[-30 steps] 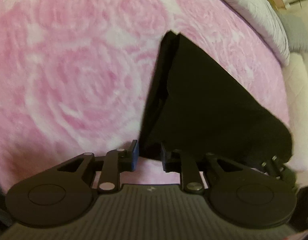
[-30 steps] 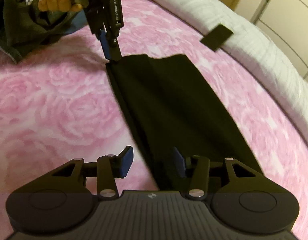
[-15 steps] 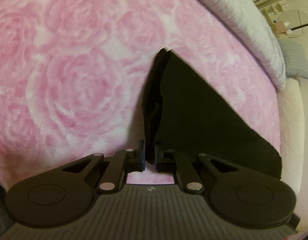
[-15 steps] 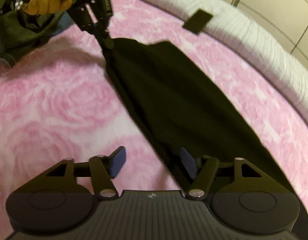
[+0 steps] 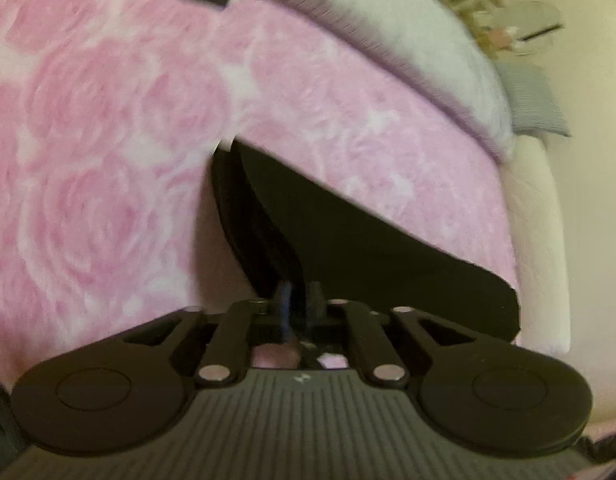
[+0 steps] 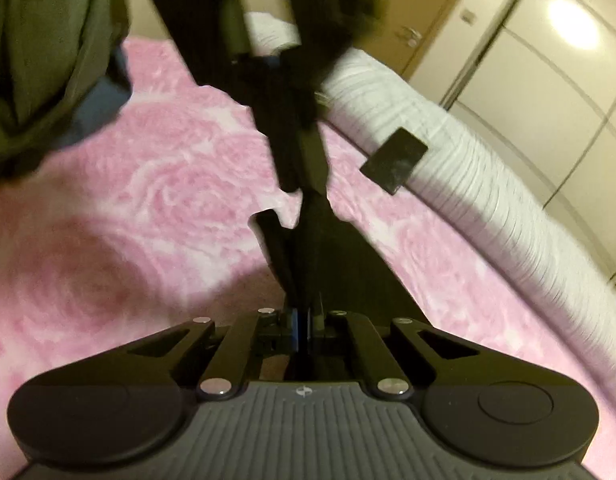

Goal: Fold clothes

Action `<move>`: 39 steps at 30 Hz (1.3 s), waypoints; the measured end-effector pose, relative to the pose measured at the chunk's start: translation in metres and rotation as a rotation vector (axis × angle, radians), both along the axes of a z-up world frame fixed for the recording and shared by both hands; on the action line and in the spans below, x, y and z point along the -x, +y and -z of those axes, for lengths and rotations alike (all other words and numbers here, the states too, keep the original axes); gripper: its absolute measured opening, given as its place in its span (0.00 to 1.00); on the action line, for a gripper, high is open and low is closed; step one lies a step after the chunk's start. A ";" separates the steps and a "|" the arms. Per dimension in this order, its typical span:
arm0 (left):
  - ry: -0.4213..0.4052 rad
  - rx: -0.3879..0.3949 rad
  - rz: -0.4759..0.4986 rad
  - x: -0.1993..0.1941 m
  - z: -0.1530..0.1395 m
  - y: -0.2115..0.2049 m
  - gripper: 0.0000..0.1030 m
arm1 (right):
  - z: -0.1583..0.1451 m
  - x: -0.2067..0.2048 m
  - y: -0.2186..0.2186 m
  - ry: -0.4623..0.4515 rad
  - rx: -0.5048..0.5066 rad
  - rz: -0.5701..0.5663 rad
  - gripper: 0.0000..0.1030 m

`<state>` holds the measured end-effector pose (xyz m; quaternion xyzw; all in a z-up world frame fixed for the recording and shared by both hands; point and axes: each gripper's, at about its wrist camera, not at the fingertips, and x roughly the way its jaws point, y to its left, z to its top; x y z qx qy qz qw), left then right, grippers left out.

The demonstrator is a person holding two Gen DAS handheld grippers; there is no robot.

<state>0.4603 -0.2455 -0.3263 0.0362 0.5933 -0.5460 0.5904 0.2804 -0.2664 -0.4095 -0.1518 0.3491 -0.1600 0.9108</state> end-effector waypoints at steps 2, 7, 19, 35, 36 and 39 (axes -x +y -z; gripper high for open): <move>-0.180 0.019 0.084 0.005 -0.007 -0.007 0.74 | -0.016 0.014 -0.012 -0.047 -0.052 0.018 0.01; -0.548 0.020 0.429 0.043 0.015 -0.058 0.65 | -0.061 0.054 -0.051 -0.169 -0.226 0.148 0.01; -0.842 0.406 1.059 0.121 -0.022 -0.162 0.23 | -0.099 0.135 -0.085 -0.311 -0.456 0.287 0.01; -0.788 0.452 1.205 0.350 -0.035 -0.302 0.27 | -0.090 0.355 -0.166 -0.747 -0.788 0.950 0.03; -0.764 0.408 1.173 0.354 -0.025 -0.308 0.27 | -0.071 0.372 -0.174 -0.756 -0.825 0.994 0.03; -0.698 0.292 1.122 0.351 0.006 -0.313 0.30 | -0.011 0.416 -0.192 -0.787 -1.019 1.094 0.06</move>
